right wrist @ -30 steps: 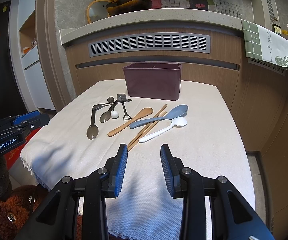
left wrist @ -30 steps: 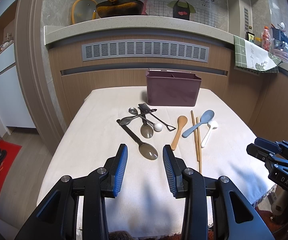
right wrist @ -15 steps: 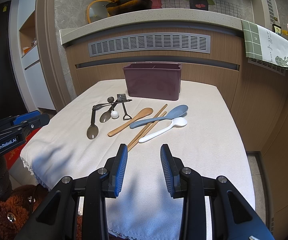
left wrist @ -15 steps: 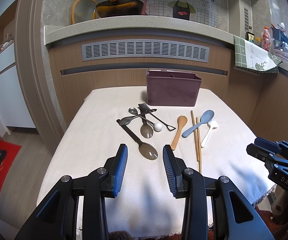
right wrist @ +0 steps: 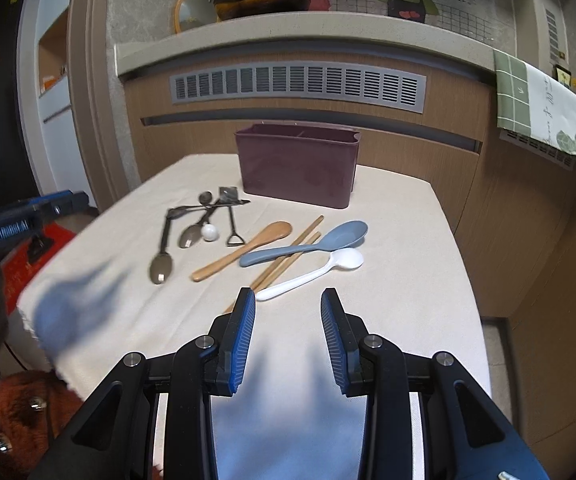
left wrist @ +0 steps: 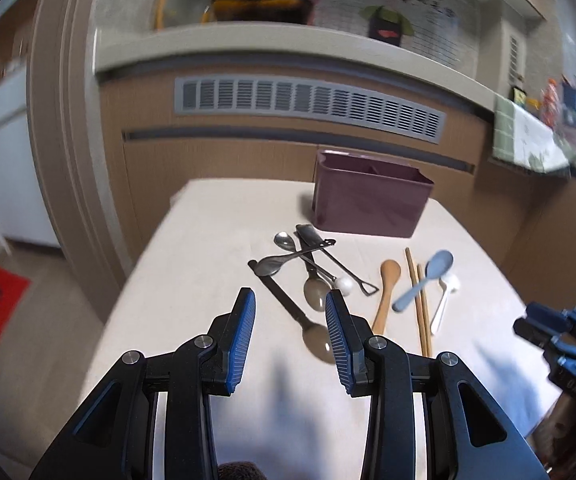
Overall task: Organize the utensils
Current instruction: 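Grasp the light blue plastic spoon with the right gripper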
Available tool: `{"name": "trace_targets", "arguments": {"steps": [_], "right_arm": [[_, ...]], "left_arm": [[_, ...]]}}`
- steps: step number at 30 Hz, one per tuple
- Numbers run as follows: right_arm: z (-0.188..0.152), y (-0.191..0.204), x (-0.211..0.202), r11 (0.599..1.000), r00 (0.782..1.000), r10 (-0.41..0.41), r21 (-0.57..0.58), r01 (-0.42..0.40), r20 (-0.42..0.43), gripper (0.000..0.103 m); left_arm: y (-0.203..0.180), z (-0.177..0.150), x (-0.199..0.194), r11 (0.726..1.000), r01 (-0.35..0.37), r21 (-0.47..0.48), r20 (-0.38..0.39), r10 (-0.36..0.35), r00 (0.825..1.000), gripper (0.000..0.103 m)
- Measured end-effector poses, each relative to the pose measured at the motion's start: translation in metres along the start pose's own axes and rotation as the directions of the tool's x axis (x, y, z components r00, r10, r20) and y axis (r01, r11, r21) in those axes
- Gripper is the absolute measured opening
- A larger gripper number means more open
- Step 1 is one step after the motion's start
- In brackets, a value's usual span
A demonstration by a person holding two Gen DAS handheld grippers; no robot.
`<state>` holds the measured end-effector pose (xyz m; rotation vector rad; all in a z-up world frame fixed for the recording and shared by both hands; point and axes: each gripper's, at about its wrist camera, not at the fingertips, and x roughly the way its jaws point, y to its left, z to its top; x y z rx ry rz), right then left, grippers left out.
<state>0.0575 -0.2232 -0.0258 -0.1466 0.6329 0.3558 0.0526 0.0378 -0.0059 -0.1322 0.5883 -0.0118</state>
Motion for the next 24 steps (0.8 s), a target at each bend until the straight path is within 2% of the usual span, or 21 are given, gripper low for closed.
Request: {"name": "trace_targets", "arguments": {"steps": [2, 6, 7, 11, 14, 18, 21, 24], "right_arm": [[0.009, -0.005, 0.012, 1.0, 1.0, 0.005, -0.003, -0.005, -0.018, 0.032], [0.021, -0.008, 0.034, 1.0, 0.999, 0.006, -0.027, -0.007, -0.032, 0.032], [0.023, -0.008, 0.039, 0.999, 0.999, 0.008, -0.037, -0.01, -0.038, 0.033], [0.027, -0.012, 0.062, 0.999, 0.997, 0.017, -0.046, -0.02, -0.075, 0.033], [0.029, -0.02, 0.077, 1.0, 0.995, 0.021, -0.008, -0.022, -0.095, 0.032], [0.03, -0.03, 0.088, 1.0, 0.995, 0.008, 0.03, -0.005, -0.102, 0.032], [0.032, -0.037, 0.094, 0.999, 0.994, -0.005, 0.038, 0.009, -0.106, 0.032], [0.039, -0.054, 0.108, 0.995, 0.992, 0.0, 0.095, 0.012, -0.129, 0.032]], "left_arm": [[0.006, 0.004, 0.014, 1.0, 0.004, -0.031, -0.013, -0.005, 1.0, 0.038], [0.005, 0.004, 0.035, 1.0, 0.01, -0.016, -0.005, -0.01, 1.0, 0.04], [0.006, 0.003, 0.041, 1.0, 0.014, -0.013, -0.019, -0.015, 1.0, 0.043], [0.008, 0.002, 0.074, 1.0, 0.005, -0.012, -0.096, -0.006, 0.995, 0.044], [-0.008, 0.002, 0.086, 0.999, -0.012, 0.036, -0.086, 0.015, 0.996, 0.044], [-0.031, 0.01, 0.107, 0.996, 0.001, 0.086, -0.098, 0.007, 0.995, 0.044], [-0.03, 0.022, 0.113, 0.998, 0.014, 0.057, -0.087, -0.009, 0.996, 0.044], [-0.017, 0.033, 0.111, 1.0, 0.0, 0.015, -0.054, 0.001, 0.999, 0.044]]}}
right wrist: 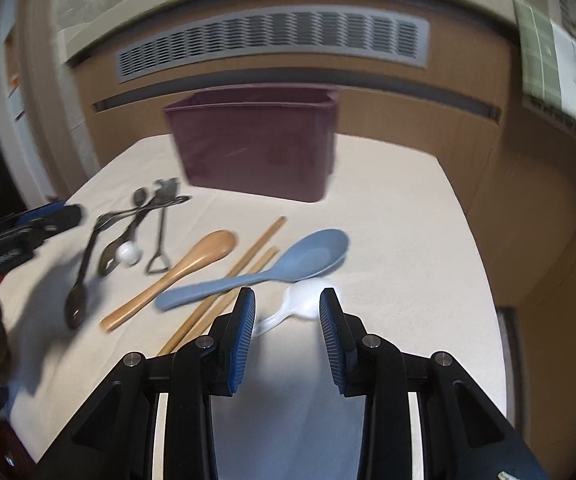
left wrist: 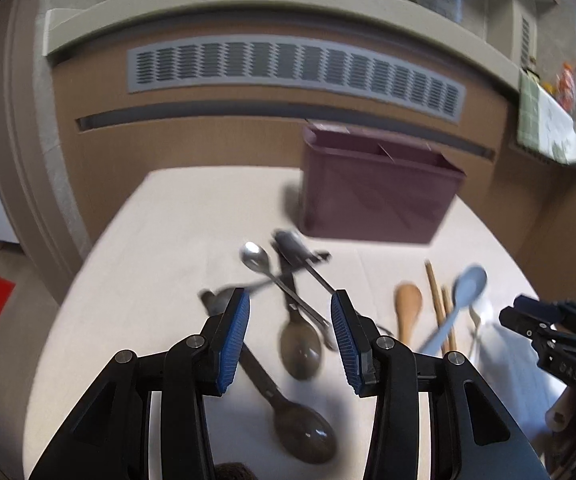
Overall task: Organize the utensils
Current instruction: 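Grasp the light blue plastic spoon with the right gripper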
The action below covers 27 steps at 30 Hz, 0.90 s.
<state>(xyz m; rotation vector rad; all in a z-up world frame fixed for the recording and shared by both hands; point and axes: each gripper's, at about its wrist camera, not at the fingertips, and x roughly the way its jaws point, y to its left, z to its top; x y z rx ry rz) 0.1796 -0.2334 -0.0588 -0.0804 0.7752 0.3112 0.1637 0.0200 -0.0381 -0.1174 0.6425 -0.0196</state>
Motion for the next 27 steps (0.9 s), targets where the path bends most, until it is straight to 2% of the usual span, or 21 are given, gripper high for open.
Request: {"name": "trace_targets", "arguments": {"steps": [2, 4, 8, 12, 13, 14, 16, 19, 21, 27], "right_arm": [[0.01, -0.017, 0.012, 0.996, 0.999, 0.035, 0.086, -0.033, -0.02, 0.031], [0.02, -0.034, 0.028, 0.985, 0.999, 0.039, 0.169, -0.032, -0.037, 0.031], [0.033, -0.049, 0.053, 0.965, 0.997, 0.052, 0.259, -0.033, -0.065, 0.029], [0.035, -0.048, 0.077, 0.953, 0.991, 0.069, 0.302, -0.031, -0.116, 0.025], [0.036, -0.045, 0.077, 0.954, 0.993, 0.063, 0.297, -0.03, -0.104, 0.012], [0.037, -0.043, 0.076, 0.957, 0.992, 0.077, 0.287, -0.046, -0.098, 0.01], [0.041, -0.036, 0.065, 0.96, 0.992, 0.115, 0.263, -0.097, -0.051, 0.008], [0.05, -0.023, 0.038, 0.98, 0.996, 0.082, 0.179, -0.088, 0.042, 0.007], [0.054, -0.019, 0.021, 0.984, 0.992, 0.092, 0.148, -0.104, 0.085, 0.007], [0.048, -0.012, -0.001, 0.99, 0.988, 0.108, 0.081, -0.118, 0.113, 0.007]], "left_arm": [[0.012, 0.005, -0.004, 1.0, -0.015, -0.013, 0.011, 0.016, 1.0, 0.044], [0.022, 0.005, -0.008, 0.999, -0.023, -0.023, 0.017, 0.024, 1.0, 0.044], [0.038, 0.003, -0.011, 0.998, -0.027, -0.05, 0.022, 0.028, 0.999, 0.044], [0.043, -0.004, -0.004, 0.998, -0.006, -0.068, -0.004, 0.006, 1.0, 0.044], [0.04, -0.006, -0.002, 0.998, -0.006, -0.061, -0.011, 0.005, 1.0, 0.043], [0.038, -0.008, 0.0, 0.999, -0.002, -0.054, -0.019, 0.001, 1.0, 0.043], [0.031, -0.012, 0.003, 0.999, 0.001, -0.037, -0.038, -0.002, 0.999, 0.043], [0.021, -0.015, 0.007, 1.0, -0.003, -0.005, -0.044, 0.003, 0.999, 0.043], [0.021, -0.014, 0.01, 1.0, 0.006, -0.009, -0.048, -0.006, 0.999, 0.044], [0.031, -0.007, 0.028, 1.0, 0.022, 0.014, -0.113, -0.021, 0.993, 0.044]]}}
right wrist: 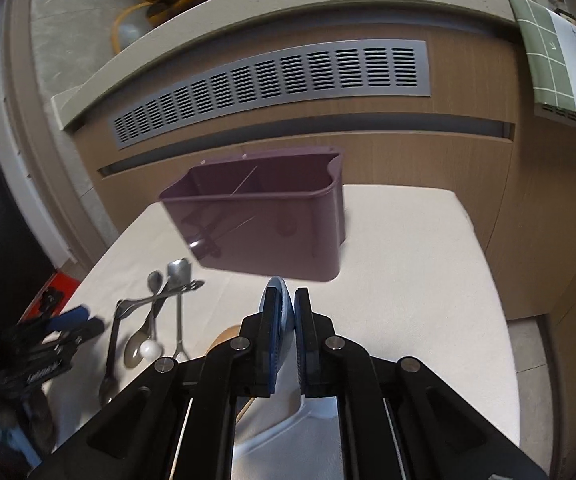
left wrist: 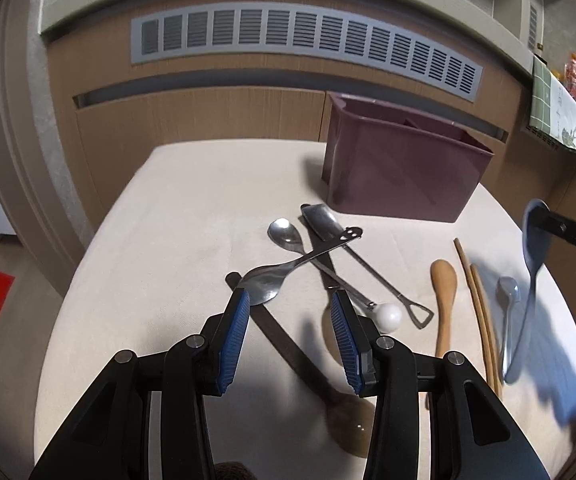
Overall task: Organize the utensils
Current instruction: 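Grasp the light blue plastic spoon with the right gripper, then grasp the white ball with the left gripper while the right gripper holds the blue spoon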
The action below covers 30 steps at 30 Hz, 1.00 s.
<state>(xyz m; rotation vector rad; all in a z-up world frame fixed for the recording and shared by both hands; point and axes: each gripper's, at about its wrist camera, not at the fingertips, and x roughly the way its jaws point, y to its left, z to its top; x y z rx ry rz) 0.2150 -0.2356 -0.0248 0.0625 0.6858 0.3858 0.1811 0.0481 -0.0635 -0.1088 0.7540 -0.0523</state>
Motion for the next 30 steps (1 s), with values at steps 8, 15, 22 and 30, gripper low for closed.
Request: {"name": "trace_targets", "arguments": {"steps": [8, 15, 22, 30], "right_arm": [[-0.021, 0.0, -0.002, 1.0, 1.0, -0.006, -0.015, 0.006, -0.007, 0.007], [-0.027, -0.007, -0.003, 1.0, 1.0, -0.016, 0.015, 0.016, -0.011, 0.007], [-0.035, -0.014, -0.009, 0.998, 1.0, -0.024, 0.05, 0.024, 0.009, 0.007], [-0.044, -0.022, -0.014, 0.998, 0.999, -0.018, 0.068, 0.016, 0.035, 0.007]], "left_arm": [[0.005, 0.0, -0.001, 1.0, 0.016, -0.023, -0.02, -0.017, 1.0, 0.043], [-0.054, -0.019, 0.004, 0.997, -0.042, 0.061, -0.021, 0.043, 0.999, 0.044], [-0.086, -0.023, 0.026, 0.99, -0.14, -0.001, -0.056, 0.14, 0.989, 0.043], [-0.093, -0.029, 0.008, 0.995, -0.04, 0.092, 0.038, 0.037, 0.999, 0.043]]}}
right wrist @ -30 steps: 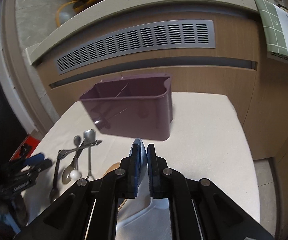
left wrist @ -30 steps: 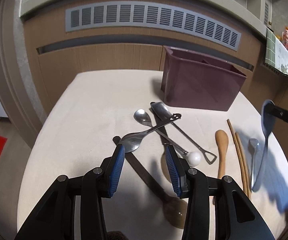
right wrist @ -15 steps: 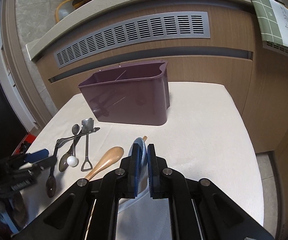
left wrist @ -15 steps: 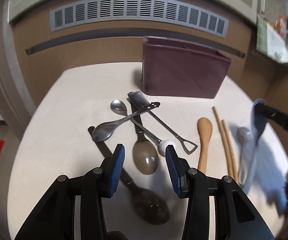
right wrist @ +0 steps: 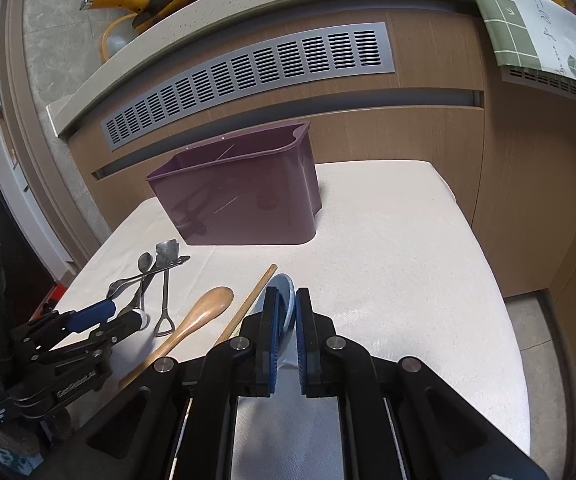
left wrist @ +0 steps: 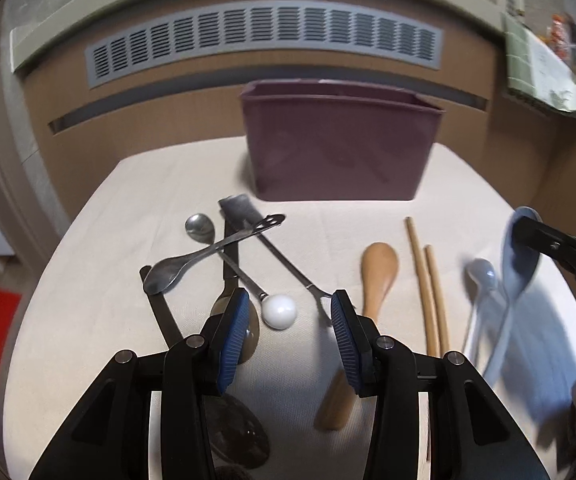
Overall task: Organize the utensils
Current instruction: 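Grasp the white ball with the left gripper while the right gripper holds the blue spoon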
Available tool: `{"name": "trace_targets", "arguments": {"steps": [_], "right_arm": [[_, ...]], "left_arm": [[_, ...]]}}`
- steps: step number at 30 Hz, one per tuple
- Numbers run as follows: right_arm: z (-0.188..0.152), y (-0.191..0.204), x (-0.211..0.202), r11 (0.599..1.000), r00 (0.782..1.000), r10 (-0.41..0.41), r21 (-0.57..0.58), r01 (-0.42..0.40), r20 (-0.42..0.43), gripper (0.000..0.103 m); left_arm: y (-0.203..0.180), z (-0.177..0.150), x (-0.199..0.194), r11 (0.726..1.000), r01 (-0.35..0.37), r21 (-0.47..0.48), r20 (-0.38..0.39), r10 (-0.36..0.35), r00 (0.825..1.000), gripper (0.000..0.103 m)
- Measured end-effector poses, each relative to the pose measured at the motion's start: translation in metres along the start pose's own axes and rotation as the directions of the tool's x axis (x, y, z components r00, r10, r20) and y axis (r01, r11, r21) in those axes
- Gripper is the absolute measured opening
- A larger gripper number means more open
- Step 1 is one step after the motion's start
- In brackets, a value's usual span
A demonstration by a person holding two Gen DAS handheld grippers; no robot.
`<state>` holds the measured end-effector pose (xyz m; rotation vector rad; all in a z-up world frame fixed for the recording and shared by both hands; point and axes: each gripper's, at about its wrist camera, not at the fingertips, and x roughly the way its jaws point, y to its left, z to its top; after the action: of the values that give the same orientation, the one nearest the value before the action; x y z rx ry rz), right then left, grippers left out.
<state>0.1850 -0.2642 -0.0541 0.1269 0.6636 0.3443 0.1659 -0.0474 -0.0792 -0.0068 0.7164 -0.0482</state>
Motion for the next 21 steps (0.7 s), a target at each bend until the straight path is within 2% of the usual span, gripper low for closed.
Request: {"name": "trace_targets", "arguments": {"steps": [5, 10, 15, 18, 20, 21], "right_arm": [[-0.003, -0.004, -0.004, 1.0, 1.0, 0.009, 0.005, -0.009, 0.02, 0.008], [-0.004, -0.006, -0.007, 1.0, 1.0, 0.015, 0.007, -0.015, 0.027, 0.008], [-0.004, -0.005, -0.007, 1.0, 1.0, 0.013, 0.003, -0.013, 0.025, 0.008], [-0.005, -0.003, -0.006, 1.0, 1.0, 0.011, 0.0, -0.011, 0.021, 0.008], [-0.005, -0.001, -0.005, 1.0, 1.0, 0.01, -0.003, -0.01, 0.018, 0.008], [-0.006, -0.001, -0.004, 1.0, 1.0, 0.009, -0.005, -0.009, 0.016, 0.008]], "left_arm": [[0.012, 0.001, -0.01, 0.999, 0.04, -0.03, -0.002, -0.04, 0.999, 0.043], [0.027, -0.006, -0.021, 0.999, -0.019, -0.042, -0.024, 0.017, 1.0, 0.042], [0.043, -0.02, -0.029, 0.997, -0.045, -0.07, -0.064, 0.041, 0.997, 0.041], [0.06, -0.022, -0.025, 0.986, -0.049, -0.157, -0.104, 0.032, 0.994, 0.039], [0.065, -0.022, -0.02, 0.98, -0.052, -0.192, -0.135, 0.027, 0.991, 0.028], [0.065, -0.022, -0.018, 0.979, -0.049, -0.2, -0.149, 0.019, 0.989, 0.028]]}}
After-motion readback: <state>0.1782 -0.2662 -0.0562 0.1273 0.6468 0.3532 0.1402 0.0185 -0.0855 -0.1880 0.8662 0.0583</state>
